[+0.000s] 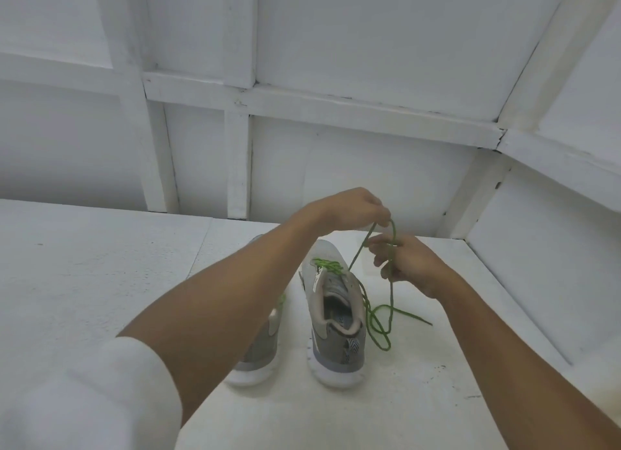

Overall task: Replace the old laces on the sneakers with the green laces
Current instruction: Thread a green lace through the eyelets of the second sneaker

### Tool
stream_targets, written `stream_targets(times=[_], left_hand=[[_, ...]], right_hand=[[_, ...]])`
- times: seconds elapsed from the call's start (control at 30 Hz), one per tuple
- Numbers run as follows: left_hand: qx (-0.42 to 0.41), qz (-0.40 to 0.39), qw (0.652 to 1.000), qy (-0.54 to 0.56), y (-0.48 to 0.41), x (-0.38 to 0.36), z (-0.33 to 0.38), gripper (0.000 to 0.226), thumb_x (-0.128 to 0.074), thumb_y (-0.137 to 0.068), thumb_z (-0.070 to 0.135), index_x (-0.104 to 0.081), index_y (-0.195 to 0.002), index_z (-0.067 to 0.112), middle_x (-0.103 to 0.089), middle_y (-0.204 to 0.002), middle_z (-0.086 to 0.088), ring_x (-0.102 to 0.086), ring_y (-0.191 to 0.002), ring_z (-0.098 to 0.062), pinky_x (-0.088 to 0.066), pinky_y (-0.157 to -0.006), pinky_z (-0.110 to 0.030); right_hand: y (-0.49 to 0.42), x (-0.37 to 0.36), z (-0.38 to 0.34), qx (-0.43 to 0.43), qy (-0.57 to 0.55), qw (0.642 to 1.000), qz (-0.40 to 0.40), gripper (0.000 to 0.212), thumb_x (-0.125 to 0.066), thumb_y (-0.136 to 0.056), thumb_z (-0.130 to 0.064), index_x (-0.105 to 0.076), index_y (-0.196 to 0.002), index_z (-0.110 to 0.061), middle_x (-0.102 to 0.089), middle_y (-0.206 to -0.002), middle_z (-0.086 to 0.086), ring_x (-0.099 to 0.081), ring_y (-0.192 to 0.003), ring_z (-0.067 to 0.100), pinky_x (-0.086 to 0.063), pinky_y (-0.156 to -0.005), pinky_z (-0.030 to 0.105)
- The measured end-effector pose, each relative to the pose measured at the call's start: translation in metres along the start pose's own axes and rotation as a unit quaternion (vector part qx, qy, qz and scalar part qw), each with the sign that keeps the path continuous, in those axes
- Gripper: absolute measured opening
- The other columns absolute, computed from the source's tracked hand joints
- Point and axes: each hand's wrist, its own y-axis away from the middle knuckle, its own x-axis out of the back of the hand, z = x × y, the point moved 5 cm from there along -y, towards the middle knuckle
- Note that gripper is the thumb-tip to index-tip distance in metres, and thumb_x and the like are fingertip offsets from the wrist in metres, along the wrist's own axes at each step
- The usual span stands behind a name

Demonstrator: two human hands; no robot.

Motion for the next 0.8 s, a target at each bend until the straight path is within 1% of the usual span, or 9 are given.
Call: stream_targets(times=[0.1, 0.17, 0.3, 0.37, 0.43, 0.53, 0.63, 0.73, 0.8], left_hand=[[-0.004, 0.028, 1.000, 0.012, 0.003, 0.010, 0.001, 0.018, -0.054, -0.094, 0.023, -0.069, -0.089, 0.014, -0.066, -0.109, -0.005, -0.057, -0.107, -0.020, -0.041, -0.090, -0.030], [-0.007, 0.067, 0.998, 0.011, 0.003, 0.020, 0.000, 0.020, -0.054, -0.095, 0.022, -0.069, -0.100, 0.009, -0.066, -0.109, -0.005, -0.059, -0.109, -0.020, -0.043, -0.089, -0.028], [0.006, 0.148, 0.989, -0.016, 0.000, 0.033, -0.011, 0.021, -0.060, -0.093, 0.025, -0.067, -0.105, 0.010, -0.067, -0.107, -0.006, -0.061, -0.106, -0.022, -0.048, -0.095, -0.035], [0.034, 0.176, 0.984, -0.023, 0.001, 0.033, -0.017, 0.030, -0.061, -0.092, 0.032, -0.061, -0.114, 0.013, -0.062, -0.109, -0.004, -0.058, -0.105, -0.021, -0.047, -0.090, -0.032], [0.067, 0.188, 0.980, -0.029, 0.008, 0.025, -0.021, 0.037, -0.059, -0.093, 0.028, -0.049, -0.124, 0.010, -0.054, -0.110, -0.006, -0.053, -0.100, -0.022, -0.045, -0.083, -0.031], [0.052, 0.085, 0.995, 0.022, 0.020, -0.008, -0.026, 0.028, -0.054, -0.092, 0.014, -0.058, -0.118, 0.006, -0.063, -0.115, -0.009, -0.058, -0.104, -0.026, -0.048, -0.092, -0.037], [0.043, -0.071, 0.994, 0.076, 0.041, -0.044, -0.030, 0.042, -0.058, -0.089, 0.028, -0.057, -0.129, 0.017, -0.064, -0.125, -0.002, -0.056, -0.117, -0.016, -0.043, -0.104, -0.035], [0.024, -0.098, 0.986, 0.134, 0.061, -0.043, -0.030, 0.028, -0.058, -0.095, 0.025, -0.064, -0.117, 0.010, -0.070, -0.098, -0.002, -0.065, -0.103, -0.017, -0.049, -0.099, -0.032], [0.017, -0.079, 0.978, 0.192, 0.076, -0.022, -0.027, 0.020, -0.055, -0.098, 0.020, -0.068, -0.105, 0.007, -0.059, -0.074, 0.000, -0.068, -0.088, -0.020, -0.054, -0.086, -0.028]], right_hand=[[0.002, -0.007, 0.002, -0.031, 0.062, 0.995, -0.073, 0.022, -0.053, -0.098, -0.018, -0.072, -0.094, -0.008, -0.062, -0.068, 0.004, -0.055, -0.053, 0.017, -0.046, -0.057, 0.028], [0.005, -0.005, 0.005, -0.049, 0.076, 0.992, -0.084, 0.028, -0.047, -0.099, -0.020, -0.070, -0.092, -0.005, -0.063, -0.070, 0.006, -0.057, -0.056, 0.017, -0.046, -0.061, 0.030], [0.015, 0.001, 0.004, -0.060, -0.124, 0.981, -0.136, 0.049, -0.034, -0.102, -0.036, -0.065, -0.088, 0.001, -0.061, -0.068, 0.015, -0.060, -0.066, 0.024, -0.042, -0.070, 0.036], [0.017, 0.004, -0.003, -0.028, -0.218, 0.967, -0.127, 0.050, -0.036, -0.101, -0.041, -0.062, -0.082, -0.002, -0.049, -0.057, 0.009, -0.050, -0.059, 0.021, -0.041, -0.064, 0.033], [0.015, 0.005, -0.015, 0.008, -0.309, 0.946, -0.094, 0.042, -0.043, -0.100, -0.036, -0.059, -0.074, -0.008, -0.035, -0.053, 0.001, -0.037, -0.052, 0.016, -0.038, -0.052, 0.027], [0.010, 0.005, -0.039, 0.034, -0.434, 0.897, -0.071, 0.036, -0.044, -0.100, -0.032, -0.054, -0.072, -0.012, -0.030, -0.052, -0.004, -0.030, -0.044, 0.009, -0.032, -0.041, 0.020], [0.006, 0.011, -0.054, 0.046, -0.471, 0.879, -0.056, 0.036, -0.042, -0.101, -0.033, -0.051, -0.073, -0.013, -0.029, -0.051, -0.006, -0.029, -0.042, 0.007, -0.031, -0.039, 0.019], [0.001, 0.022, -0.055, 0.048, -0.455, 0.889, -0.032, 0.035, -0.041, -0.102, -0.033, -0.050, -0.075, -0.013, -0.029, -0.051, -0.006, -0.027, -0.041, 0.007, -0.027, -0.037, 0.019], [-0.004, 0.030, -0.047, 0.034, -0.434, 0.900, -0.002, 0.034, -0.041, -0.102, -0.033, -0.050, -0.077, -0.013, -0.030, -0.051, -0.006, -0.026, -0.040, 0.006, -0.023, -0.035, 0.018]])
